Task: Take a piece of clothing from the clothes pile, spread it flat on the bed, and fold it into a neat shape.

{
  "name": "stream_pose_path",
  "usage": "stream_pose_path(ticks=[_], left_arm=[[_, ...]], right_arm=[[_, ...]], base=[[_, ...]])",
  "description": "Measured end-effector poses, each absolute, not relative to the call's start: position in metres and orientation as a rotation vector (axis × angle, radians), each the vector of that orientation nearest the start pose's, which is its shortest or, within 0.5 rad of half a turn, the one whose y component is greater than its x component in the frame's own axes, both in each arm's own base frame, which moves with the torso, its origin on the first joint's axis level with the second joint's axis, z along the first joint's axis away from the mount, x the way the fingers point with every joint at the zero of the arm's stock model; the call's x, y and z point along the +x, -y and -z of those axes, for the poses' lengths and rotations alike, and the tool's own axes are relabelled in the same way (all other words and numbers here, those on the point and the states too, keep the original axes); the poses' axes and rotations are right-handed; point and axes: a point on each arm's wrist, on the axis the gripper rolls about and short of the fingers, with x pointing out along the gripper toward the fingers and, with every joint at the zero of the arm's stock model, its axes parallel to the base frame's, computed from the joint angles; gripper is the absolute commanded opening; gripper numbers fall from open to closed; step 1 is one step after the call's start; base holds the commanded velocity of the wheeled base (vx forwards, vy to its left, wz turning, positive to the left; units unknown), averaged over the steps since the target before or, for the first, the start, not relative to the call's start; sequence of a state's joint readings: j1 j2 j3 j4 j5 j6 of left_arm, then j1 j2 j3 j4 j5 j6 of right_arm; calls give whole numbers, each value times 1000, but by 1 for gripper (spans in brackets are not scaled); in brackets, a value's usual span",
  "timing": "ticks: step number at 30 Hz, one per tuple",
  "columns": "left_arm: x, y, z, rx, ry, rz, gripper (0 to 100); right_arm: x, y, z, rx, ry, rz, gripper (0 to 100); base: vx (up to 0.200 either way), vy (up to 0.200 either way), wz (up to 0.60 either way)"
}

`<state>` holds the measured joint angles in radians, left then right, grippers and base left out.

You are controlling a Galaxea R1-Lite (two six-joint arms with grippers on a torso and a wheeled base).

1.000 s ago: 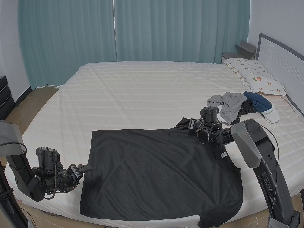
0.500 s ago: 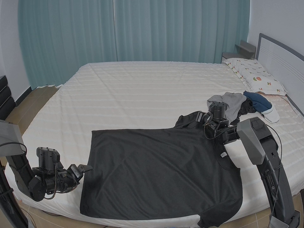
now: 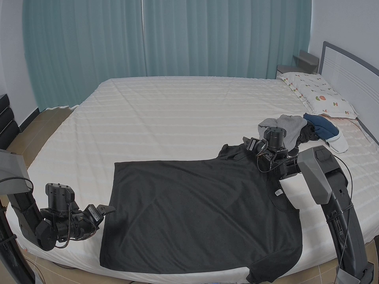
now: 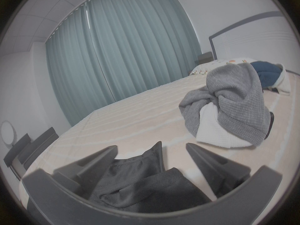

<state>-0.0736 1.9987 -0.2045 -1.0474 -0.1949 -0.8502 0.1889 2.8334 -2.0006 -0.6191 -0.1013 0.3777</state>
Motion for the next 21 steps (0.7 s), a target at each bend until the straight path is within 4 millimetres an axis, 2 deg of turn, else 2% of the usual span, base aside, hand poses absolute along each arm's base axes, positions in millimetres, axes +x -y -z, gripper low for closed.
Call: stream_pose_path(ticks=[9, 10, 21], left_arm=[[233, 22, -17, -850, -812, -78, 100], [233, 22, -17, -850, -812, -78, 100], [234, 22, -16, -849, -812, -77, 100]], right_arm=[[549, -93, 16, 433, -334, -42, 100], [549, -92, 17, 438, -342, -41, 0], [550, -82, 19, 445, -342, -32, 0]], base=[[0, 0, 0], [0, 0, 0], [0, 0, 0]])
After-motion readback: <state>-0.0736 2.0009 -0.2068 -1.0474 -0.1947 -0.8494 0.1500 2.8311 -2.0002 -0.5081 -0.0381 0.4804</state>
